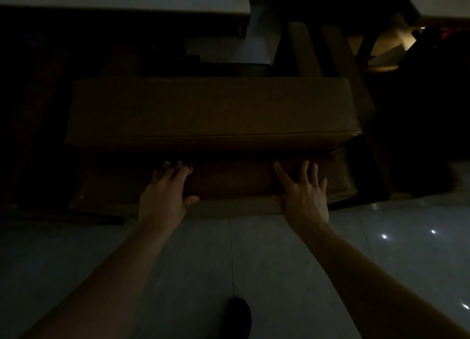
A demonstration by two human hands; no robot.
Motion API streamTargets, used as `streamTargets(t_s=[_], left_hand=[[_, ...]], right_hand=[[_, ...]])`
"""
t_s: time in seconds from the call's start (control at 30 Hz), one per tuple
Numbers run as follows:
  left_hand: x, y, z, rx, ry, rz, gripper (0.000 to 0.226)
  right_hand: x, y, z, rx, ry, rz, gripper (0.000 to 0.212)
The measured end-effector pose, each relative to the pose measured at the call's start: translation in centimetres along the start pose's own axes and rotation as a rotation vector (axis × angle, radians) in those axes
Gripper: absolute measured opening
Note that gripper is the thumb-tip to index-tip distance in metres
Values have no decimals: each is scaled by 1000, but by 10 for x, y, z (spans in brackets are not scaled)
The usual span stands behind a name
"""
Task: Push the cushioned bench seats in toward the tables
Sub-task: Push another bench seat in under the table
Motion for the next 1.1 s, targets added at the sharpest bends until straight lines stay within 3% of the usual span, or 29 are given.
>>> streamTargets(t_s=[0.17, 0.3, 0.4, 0.63, 1.1], left_hand=[[11, -1, -3, 42, -48, 19, 76], [33, -8, -8, 6, 55, 88, 86], [61, -6, -17, -42, 84, -29, 93], [102, -3, -16, -33, 97, 3, 99], [105, -3, -17, -90, 120, -3, 83]], right_hand=[[14, 5, 0, -39, 52, -126, 90], [38, 15, 5, -18, 78, -235, 102], [57, 19, 14, -1, 48, -203, 102], [62, 21, 20, -19, -21, -120, 102], [76, 15, 11, 25, -103, -53, 99]])
Point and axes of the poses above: each hand's wrist, its own y-axis towards the middle knuckle, its own z-axis out of the palm, x = y × z, the point moved 3 cm from there along y, towards the middle knuckle, and after that the axes turned 4 degrees about -z, right-handed, at the moved point
